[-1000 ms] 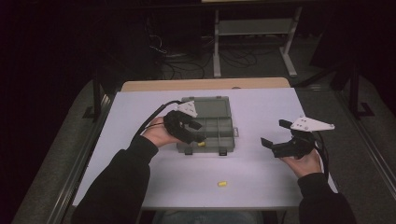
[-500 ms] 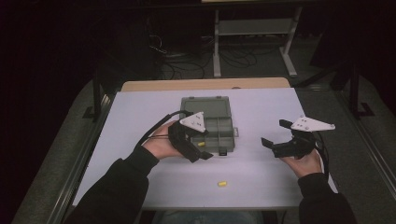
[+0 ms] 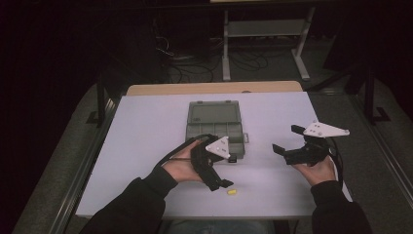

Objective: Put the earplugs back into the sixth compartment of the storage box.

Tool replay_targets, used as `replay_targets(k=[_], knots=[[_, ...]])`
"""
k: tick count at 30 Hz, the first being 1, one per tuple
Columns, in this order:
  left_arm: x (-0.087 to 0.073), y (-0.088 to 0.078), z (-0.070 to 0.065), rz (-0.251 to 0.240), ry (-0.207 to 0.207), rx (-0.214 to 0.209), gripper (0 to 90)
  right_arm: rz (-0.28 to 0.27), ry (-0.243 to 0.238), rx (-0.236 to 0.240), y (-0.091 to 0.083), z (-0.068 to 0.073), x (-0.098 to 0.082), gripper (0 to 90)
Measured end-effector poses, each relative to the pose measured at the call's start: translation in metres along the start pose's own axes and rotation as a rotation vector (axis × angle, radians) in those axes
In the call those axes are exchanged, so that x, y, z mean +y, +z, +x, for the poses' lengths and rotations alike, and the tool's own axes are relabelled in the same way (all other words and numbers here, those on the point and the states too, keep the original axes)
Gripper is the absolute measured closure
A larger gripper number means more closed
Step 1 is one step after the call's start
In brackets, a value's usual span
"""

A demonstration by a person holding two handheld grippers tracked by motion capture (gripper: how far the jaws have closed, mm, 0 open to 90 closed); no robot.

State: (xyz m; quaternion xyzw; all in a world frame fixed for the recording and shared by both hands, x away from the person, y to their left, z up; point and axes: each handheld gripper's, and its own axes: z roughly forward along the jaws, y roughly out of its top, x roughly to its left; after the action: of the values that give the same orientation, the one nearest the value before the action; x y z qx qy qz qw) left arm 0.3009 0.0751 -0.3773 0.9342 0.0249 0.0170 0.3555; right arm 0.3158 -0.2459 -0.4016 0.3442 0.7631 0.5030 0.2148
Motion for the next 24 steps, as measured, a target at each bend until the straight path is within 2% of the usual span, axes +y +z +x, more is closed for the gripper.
replay_targets(k=[4, 10, 15, 20, 24], knots=[[-0.003, 0.011, -0.004, 0.015, 0.005, -0.016, 4.7, 0.002, 0.001, 0.001, 0.000, 0.000, 0.000, 0.0], [-0.008, 0.021, -0.008, 0.032, 0.015, -0.010, 3.9, 0.004, -0.001, 0.000, 0.000, 0.000, 0.000, 0.0], [-0.012, 0.028, -0.009, 0.037, 0.005, -0.018, 3.2, 0.005, -0.001, 0.000, 0.000, 0.000, 0.000, 0.0], [-0.019, 0.037, -0.011, 0.042, 0.000, -0.007, 2.9, 0.006, -0.002, 0.000, 0.000, 0.000, 0.000, 0.0], [-0.022, 0.045, -0.014, 0.054, -0.001, -0.029, 3.1, 0.008, -0.003, 0.000, 0.001, 0.000, 0.000, 0.0]])
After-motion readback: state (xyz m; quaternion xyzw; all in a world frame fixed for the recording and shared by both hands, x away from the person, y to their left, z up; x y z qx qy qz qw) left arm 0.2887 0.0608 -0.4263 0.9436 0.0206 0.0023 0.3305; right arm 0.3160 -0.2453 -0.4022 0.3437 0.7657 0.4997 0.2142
